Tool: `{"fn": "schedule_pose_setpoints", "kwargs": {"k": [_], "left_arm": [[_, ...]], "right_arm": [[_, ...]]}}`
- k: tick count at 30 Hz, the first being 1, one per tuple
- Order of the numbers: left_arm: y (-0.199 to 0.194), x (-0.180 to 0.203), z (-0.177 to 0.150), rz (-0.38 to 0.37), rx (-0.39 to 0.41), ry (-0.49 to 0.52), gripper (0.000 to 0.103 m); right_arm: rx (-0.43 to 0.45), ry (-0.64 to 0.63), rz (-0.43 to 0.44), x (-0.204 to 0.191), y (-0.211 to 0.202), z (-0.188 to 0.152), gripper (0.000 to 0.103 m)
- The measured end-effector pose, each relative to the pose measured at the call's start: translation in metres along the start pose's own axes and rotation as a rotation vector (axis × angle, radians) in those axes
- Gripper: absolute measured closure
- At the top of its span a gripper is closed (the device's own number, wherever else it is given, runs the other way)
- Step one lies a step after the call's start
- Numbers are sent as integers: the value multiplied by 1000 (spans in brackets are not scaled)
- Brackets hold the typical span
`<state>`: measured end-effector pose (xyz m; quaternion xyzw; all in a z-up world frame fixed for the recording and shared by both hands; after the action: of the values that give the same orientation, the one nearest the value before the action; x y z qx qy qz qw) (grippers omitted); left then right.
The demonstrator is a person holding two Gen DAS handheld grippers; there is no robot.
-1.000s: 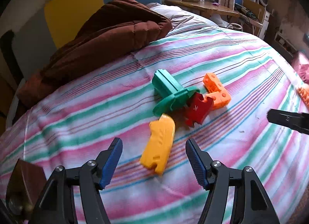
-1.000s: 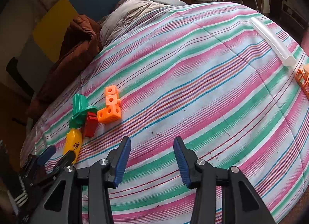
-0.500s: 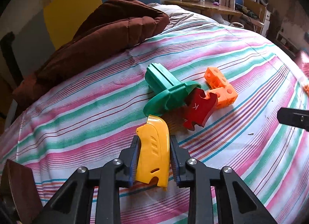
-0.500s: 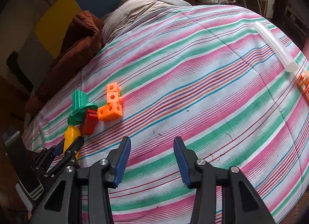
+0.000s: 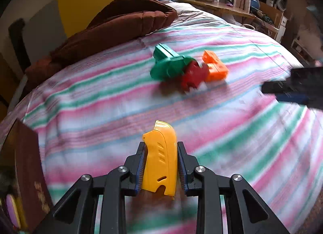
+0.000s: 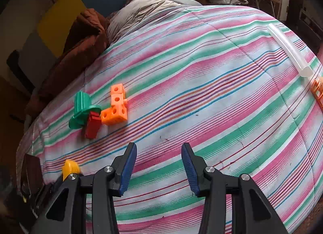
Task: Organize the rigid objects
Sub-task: 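Lift the yellow piece with left tool while right tool reaches the red puzzle piece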
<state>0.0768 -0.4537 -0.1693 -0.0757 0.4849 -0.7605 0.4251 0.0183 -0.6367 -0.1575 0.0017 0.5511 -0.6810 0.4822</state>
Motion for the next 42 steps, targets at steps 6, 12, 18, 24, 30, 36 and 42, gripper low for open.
{"fn": "schedule_pose_setpoints", "kwargs": {"k": [6, 12, 18, 24, 30, 36, 42], "left_arm": [[-30, 6, -38, -24, 14, 5, 74], [-56, 5, -69, -22, 44, 17, 74], [-69, 2, -89, -19, 90, 26, 73], [-71, 1, -92, -24, 134, 34, 73], [-73, 2, -96, -22, 176, 31, 73], [-72, 0, -95, -39, 184, 4, 73], [-71, -2, -96, -71, 183, -20, 73]], "right_arm": [[-12, -44, 17, -9, 3, -4, 57], [-51, -128, 31, -24, 12, -12, 57], [-112, -214, 38, -39, 24, -25, 59], [-146, -369, -51, -49, 36, -41, 60], [-115, -467, -102, -55, 38, -50, 60], [-90, -485, -106, -56, 34, -52, 60], [-106, -507, -81, -70, 35, -57, 64]]}}
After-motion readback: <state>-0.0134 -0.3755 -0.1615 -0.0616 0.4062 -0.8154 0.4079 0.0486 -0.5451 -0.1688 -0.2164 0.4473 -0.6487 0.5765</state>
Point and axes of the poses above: each gripper's, at about its wrist camera, not at the fingertips, and y roughly the way its jaws point, x to its right, z to its top, the point moved 7 cm from there along y, roughly the way its jaws point, and after that the axes turned 14 degrees about z, right-handed, at the moved point
